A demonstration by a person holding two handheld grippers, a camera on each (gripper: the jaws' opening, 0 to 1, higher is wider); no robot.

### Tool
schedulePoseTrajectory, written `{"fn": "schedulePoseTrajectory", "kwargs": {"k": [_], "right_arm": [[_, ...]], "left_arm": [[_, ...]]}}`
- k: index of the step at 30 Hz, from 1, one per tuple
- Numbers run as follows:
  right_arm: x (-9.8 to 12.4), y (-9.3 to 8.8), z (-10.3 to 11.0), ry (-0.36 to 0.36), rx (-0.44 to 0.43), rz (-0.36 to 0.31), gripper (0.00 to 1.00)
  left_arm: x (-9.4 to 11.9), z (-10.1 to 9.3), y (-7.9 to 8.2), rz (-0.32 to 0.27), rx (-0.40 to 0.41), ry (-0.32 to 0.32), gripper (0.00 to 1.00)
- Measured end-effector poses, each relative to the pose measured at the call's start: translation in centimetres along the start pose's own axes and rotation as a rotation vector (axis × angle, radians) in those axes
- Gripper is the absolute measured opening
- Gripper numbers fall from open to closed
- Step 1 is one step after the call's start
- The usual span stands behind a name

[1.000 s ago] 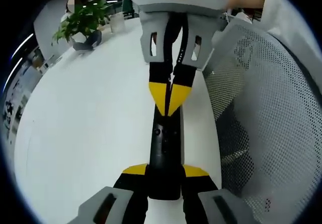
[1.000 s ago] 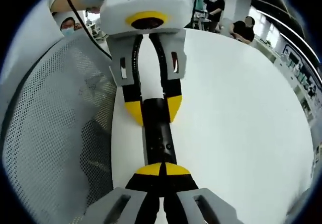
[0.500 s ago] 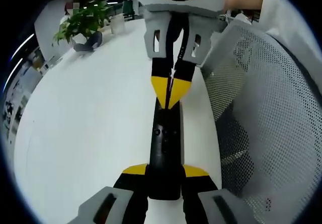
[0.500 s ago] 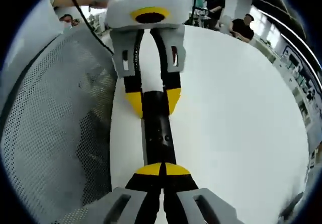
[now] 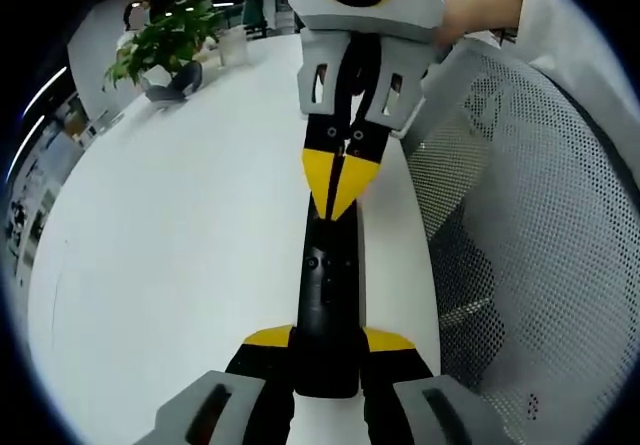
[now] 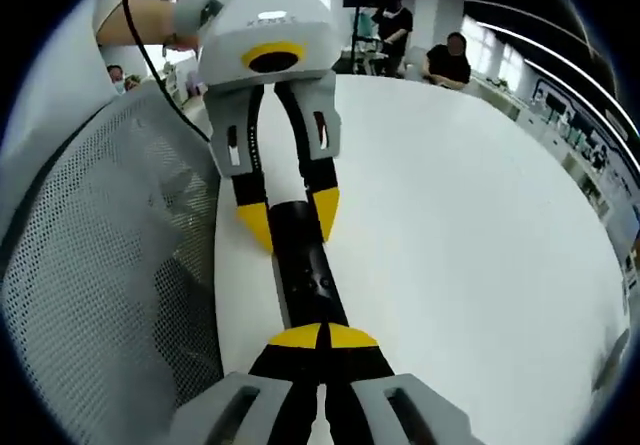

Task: Press the specified remote control buttons in sequence, fully releasing each button before pressing the next.

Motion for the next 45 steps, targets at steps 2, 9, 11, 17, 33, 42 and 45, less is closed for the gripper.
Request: {"fn": "schedulePoseTrajectory", "kwargs": {"k": [2, 9, 11, 17, 33, 42, 45], "right_arm": [[-0.2, 0.2, 0.1, 0.002, 0.025, 0.006, 0.0], [-0.9, 1.0, 0.4, 0.043, 0.126, 0.164, 0.0], [-1.1, 1.2, 0.1, 0.039, 0.041, 0.186, 0.0], [-1.1, 1.2, 0.0, -0.02, -0.043, 0.134, 0.0], [-1.6, 1.8, 0.1, -0.012, 0.138, 0.146, 0.0], [-1.7, 1.9, 0.0, -0.039, 0.058, 0.122, 0.0], [-1.4, 1.7, -0.1, -0.036, 0.005, 0.026, 0.0]], "left_arm": [[0.0, 0.0, 0.0, 0.0, -0.001, 0.0, 0.22], [0.0, 0.0, 0.0, 0.002, -0.002, 0.0, 0.22], [0.0, -0.1, 0.0, 0.003, -0.016, -0.002, 0.22], [-0.1, 0.0, 0.0, -0.012, -0.018, -0.01, 0.22], [-0.1, 0.0, 0.1, -0.004, -0.028, -0.013, 0.22], [-0.1, 0.0, 0.1, -0.009, -0.046, -0.018, 0.22], [0.0, 0.0, 0.0, -0.017, -0.04, -0.018, 0.22]]}}
Point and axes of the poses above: the point that each gripper's makers call its tool centre point, and the gripper's own axes: x roughly backward along the fingers, z roughly to its left, y roughly out of its top, the point moved 4 cm from there along x, roughly backward along the fingers, and after that the axes turned 14 degrees about y, right-handed, at the moved point
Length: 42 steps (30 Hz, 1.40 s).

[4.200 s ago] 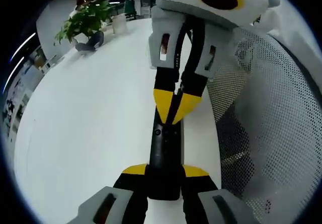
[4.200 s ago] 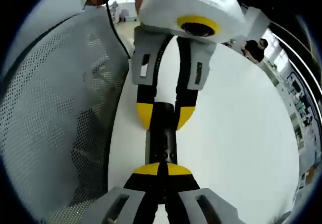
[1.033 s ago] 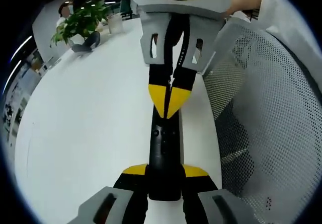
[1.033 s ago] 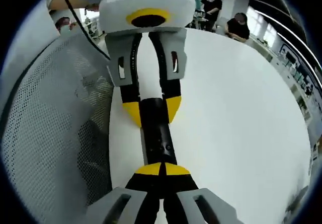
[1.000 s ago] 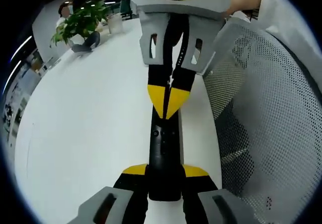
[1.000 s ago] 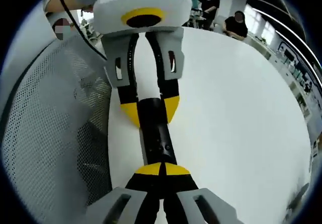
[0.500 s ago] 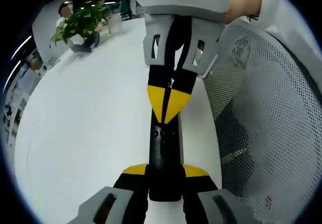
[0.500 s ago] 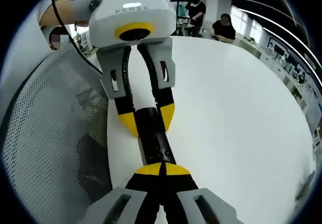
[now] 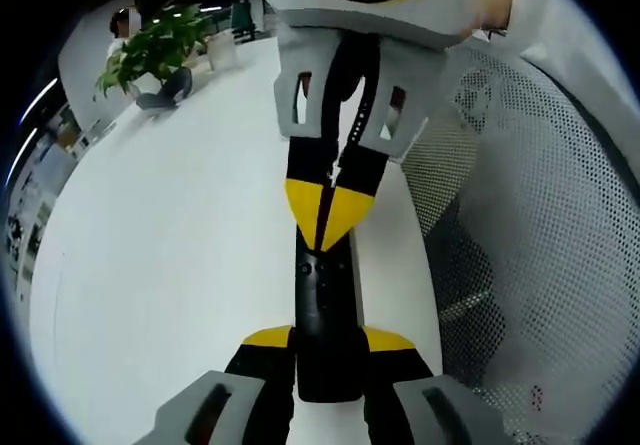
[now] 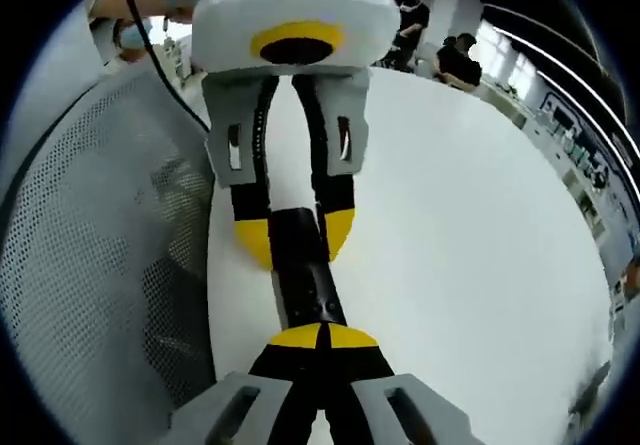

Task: Press the specified remote control buttons in sequence, fully releasing each button before pressing the next.

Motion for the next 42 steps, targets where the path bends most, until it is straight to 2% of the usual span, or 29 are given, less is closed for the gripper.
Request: {"fn": "schedulePoseTrajectory", "kwargs": {"k": [5, 12, 15, 18, 23, 28, 34, 37, 42], "right_arm": [[0.0, -0.1, 0.3, 0.001, -0.019, -0.005, 0.0], [-0.6, 0.4, 1.6, 0.03, 0.061, 0.045, 0.0], [-1.2, 0.8, 2.3, 0.08, 0.074, 0.046, 0.0], [-1.3, 0.9, 2.3, 0.055, 0.103, 0.122, 0.0], [-1.4, 0.9, 2.3, 0.033, 0.068, 0.116, 0.0], [-1.6, 1.0, 2.5, 0.026, 0.097, 0.155, 0.0], [-1.1, 0.8, 2.1, 0.057, 0.058, 0.103, 0.0], [-0.7, 0.9, 1.5, 0.01, 0.096, 0.13, 0.0], [-0.7, 1.2, 0.8, 0.015, 0.058, 0.096, 0.0]], "left_arm": [[0.0, 0.0, 0.0, -0.002, -0.007, -0.01, 0.22], [0.0, 0.0, 0.1, 0.0, -0.021, -0.02, 0.22], [-0.1, 0.0, 0.1, -0.008, -0.008, -0.019, 0.22], [0.0, 0.1, 0.0, -0.023, 0.009, -0.02, 0.22], [0.0, 0.0, 0.0, -0.038, 0.011, -0.021, 0.22], [0.0, 0.0, -0.1, -0.044, 0.014, -0.026, 0.22], [0.0, 0.0, 0.0, -0.047, 0.016, -0.026, 0.22], [0.0, 0.0, -0.1, -0.049, 0.017, -0.023, 0.22], [0.0, 0.0, -0.1, -0.049, 0.016, -0.022, 0.22]]}}
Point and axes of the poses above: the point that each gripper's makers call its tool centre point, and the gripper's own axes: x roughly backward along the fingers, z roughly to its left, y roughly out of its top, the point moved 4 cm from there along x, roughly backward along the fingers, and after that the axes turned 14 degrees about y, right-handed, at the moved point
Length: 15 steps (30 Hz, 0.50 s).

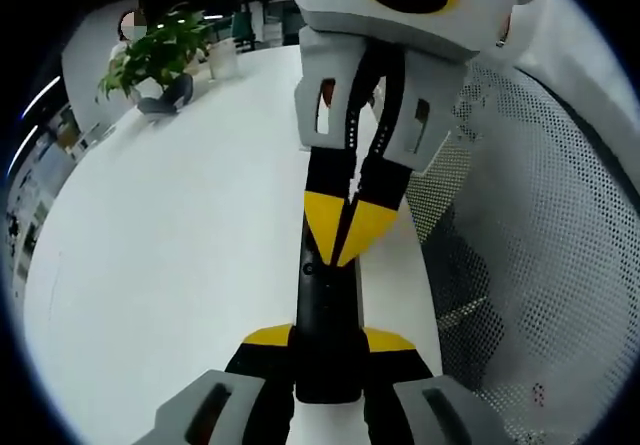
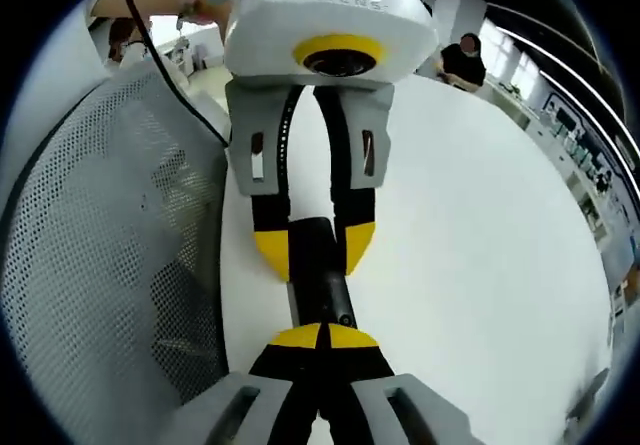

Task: Press the specified remote control buttons in sequence, fully releasing each button before pressing the next.

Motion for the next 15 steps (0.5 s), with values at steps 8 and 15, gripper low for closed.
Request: {"fn": "schedulePoseTrajectory", "kwargs": {"k": [8, 15], "right_arm": [[-0.41, 0.24, -0.19, 0.007, 0.019, 0.051, 0.0], [-0.44, 0.23, -0.51, -0.005, -0.015, 0.016, 0.0]], "left_arm": [[0.0, -0.01, 0.01, -0.001, -0.004, 0.0, 0.22], [-0.04, 0.04, 0.08, 0.009, -0.014, -0.007, 0.22]]}}
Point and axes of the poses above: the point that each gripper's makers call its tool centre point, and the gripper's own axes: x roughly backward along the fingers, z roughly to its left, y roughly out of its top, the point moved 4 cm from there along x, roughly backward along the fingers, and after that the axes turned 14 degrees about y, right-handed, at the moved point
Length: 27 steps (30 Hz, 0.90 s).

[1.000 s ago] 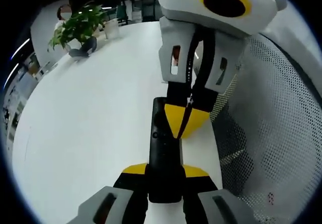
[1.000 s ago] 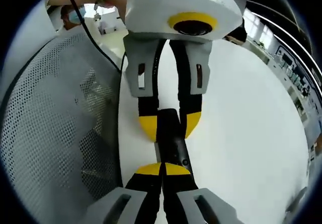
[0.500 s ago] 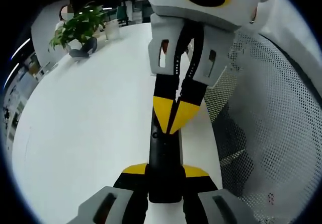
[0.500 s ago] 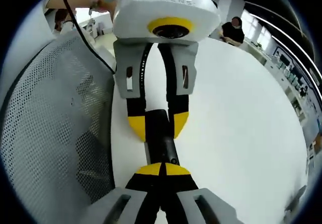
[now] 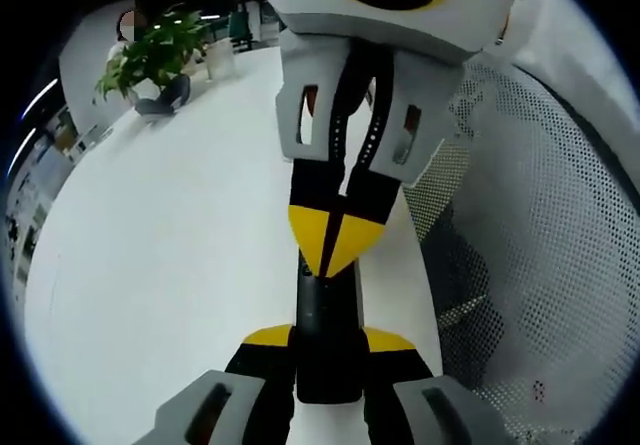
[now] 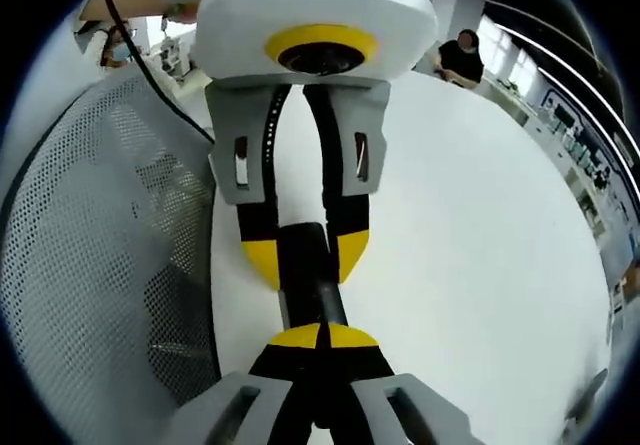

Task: Press the specified remote control buttons in sequence, fully releasing each button before pressing the next.

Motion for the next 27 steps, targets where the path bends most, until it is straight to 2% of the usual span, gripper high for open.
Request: {"fn": "schedulePoseTrajectory", "kwargs": {"k": [5, 8, 11, 15, 17, 21, 27], "right_arm": [[0.2, 0.0, -0.2, 0.058, -0.045, -0.029, 0.0], [0.7, -0.1, -1.0, 0.032, -0.048, -0.016, 0.0], [0.5, -0.4, -1.3, 0.071, -0.078, 0.006, 0.0], [0.4, 0.0, -1.5, 0.09, -0.075, 0.011, 0.0], [0.2, 0.1, -1.6, 0.109, -0.063, 0.035, 0.0], [0.0, 0.2, -1.9, 0.142, -0.117, 0.07, 0.0], [-0.1, 0.2, -2.3, 0.169, -0.181, 0.076, 0.0]], "left_arm": [[0.0, 0.0, 0.0, 0.001, 0.0, 0.005, 0.22], [0.0, 0.0, 0.0, 0.002, 0.002, 0.006, 0.22], [0.0, 0.0, 0.0, 0.002, 0.001, 0.005, 0.22], [0.0, 0.0, 0.0, -0.001, 0.002, 0.005, 0.22], [0.0, 0.0, 0.0, -0.002, 0.005, 0.005, 0.22], [0.0, 0.1, 0.0, -0.005, 0.018, 0.003, 0.22], [0.0, 0.0, 0.0, -0.003, 0.015, 0.003, 0.23]]}}
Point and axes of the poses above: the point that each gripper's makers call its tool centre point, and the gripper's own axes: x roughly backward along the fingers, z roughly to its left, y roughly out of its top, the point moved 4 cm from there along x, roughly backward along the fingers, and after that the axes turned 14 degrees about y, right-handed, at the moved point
